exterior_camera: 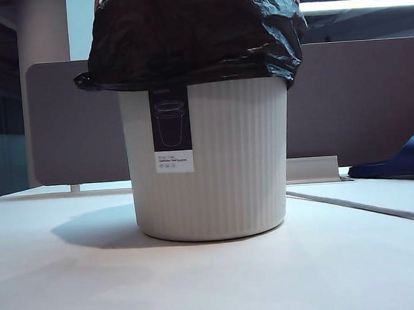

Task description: Open the ring lid of the trash can, pull out the black garbage bag inside, and place it on the table.

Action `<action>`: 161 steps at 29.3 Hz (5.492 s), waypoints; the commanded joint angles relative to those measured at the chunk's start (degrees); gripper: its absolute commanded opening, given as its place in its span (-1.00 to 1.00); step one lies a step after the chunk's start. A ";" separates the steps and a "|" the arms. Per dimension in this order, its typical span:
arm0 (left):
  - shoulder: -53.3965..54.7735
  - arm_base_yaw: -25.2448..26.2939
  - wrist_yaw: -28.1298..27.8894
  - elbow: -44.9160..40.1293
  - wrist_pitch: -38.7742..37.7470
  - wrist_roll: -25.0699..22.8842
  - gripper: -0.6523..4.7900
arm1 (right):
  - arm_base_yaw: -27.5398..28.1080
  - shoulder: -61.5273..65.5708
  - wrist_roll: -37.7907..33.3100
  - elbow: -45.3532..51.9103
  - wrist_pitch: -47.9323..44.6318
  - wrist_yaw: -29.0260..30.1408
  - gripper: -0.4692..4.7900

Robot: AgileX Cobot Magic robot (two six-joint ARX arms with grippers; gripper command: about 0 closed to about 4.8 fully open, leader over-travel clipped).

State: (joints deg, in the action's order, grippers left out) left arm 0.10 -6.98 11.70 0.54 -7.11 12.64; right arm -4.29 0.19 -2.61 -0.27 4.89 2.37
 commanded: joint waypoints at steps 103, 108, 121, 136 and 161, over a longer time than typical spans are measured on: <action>48.28 -44.63 -16.39 62.62 -32.22 -33.75 -0.78 | -34.84 48.02 -4.13 -47.95 6.86 20.50 -0.84; 51.82 -45.86 -19.65 62.60 -28.70 -35.91 -0.78 | -35.47 48.02 -1.95 -47.95 7.52 18.23 -0.84; 54.34 -45.92 -22.18 62.62 -24.28 -50.18 -0.22 | -35.39 48.04 1.20 -47.95 11.78 18.08 -0.84; 57.92 -61.35 -44.19 62.45 -23.19 -63.23 -0.07 | -35.39 48.06 1.20 -47.95 11.80 17.88 -0.84; 61.44 -58.29 -54.05 60.06 -12.50 -62.53 0.09 | -39.71 47.89 8.66 -48.06 10.95 15.12 -0.84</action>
State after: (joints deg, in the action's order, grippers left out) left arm 61.87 -66.13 -42.50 60.38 -20.38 -50.54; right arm -43.81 48.25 5.54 -47.97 16.47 17.72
